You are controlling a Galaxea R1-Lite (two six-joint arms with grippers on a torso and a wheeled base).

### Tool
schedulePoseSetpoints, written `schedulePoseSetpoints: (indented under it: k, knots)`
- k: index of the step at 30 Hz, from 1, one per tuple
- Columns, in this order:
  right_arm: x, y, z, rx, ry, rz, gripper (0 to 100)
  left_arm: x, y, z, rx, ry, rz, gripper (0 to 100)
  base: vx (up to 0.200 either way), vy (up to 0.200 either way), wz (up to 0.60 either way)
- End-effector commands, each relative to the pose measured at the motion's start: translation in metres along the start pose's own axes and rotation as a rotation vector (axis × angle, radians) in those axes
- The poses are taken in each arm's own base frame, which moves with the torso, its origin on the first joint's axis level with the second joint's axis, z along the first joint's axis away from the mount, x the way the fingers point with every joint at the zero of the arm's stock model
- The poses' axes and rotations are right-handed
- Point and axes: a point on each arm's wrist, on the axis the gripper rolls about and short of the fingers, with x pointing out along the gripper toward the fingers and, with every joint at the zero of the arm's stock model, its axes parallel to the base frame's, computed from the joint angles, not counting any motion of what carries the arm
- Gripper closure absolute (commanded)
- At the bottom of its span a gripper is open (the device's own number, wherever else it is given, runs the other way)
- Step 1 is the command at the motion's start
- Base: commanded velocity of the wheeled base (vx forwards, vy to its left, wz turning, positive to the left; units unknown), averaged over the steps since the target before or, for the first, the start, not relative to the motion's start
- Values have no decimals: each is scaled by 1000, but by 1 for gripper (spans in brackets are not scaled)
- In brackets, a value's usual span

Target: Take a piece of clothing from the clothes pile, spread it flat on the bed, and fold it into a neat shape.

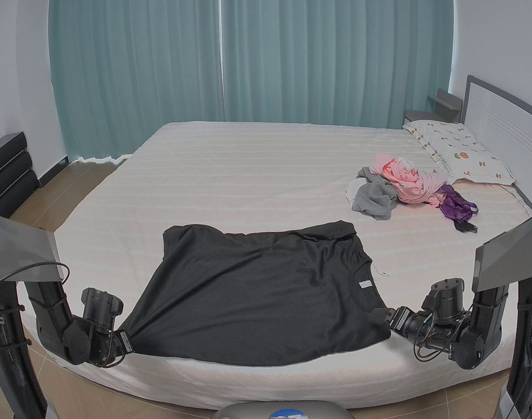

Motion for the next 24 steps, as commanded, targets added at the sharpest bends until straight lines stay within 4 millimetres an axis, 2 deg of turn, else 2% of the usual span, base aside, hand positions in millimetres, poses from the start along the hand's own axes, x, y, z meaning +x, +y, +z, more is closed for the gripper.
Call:
schedulePoseSetpoints:
  k: [1, 4, 5, 9, 14, 20, 24]
  knots:
    - [22, -7, -11, -18, 30, -32, 0, -1, -2, 5, -16, -20, -12, 100, 0, 0, 0]
    - [23, -4, -10, -29, 20, -26, 0, 0, -3, 5, -17, -17, -19, 100, 0, 0, 0]
    - [23, -3, -10, -32, 18, -23, 100, 0, -4, 6, -19, -20, -22, 100, 0, 0, 0]
    - [23, -2, -9, -31, 10, -20, 100, 0, -5, 6, -22, -25, -29, 100, 0, 0, 0]
    - [14, 14, 4, -36, -55, 34, 100, 0, -7, 10, -34, -49, -36, 100, 0, 0, 0]
    - [27, 25, 21, -30, -118, 82, 100, 1, -10, 15, -65, -83, -58, 100, 0, 0, 0]
    - [40, 40, 38, -31, -163, 117, 100, 2, -13, 21, -104, -110, -73, 100, 0, 0, 0]
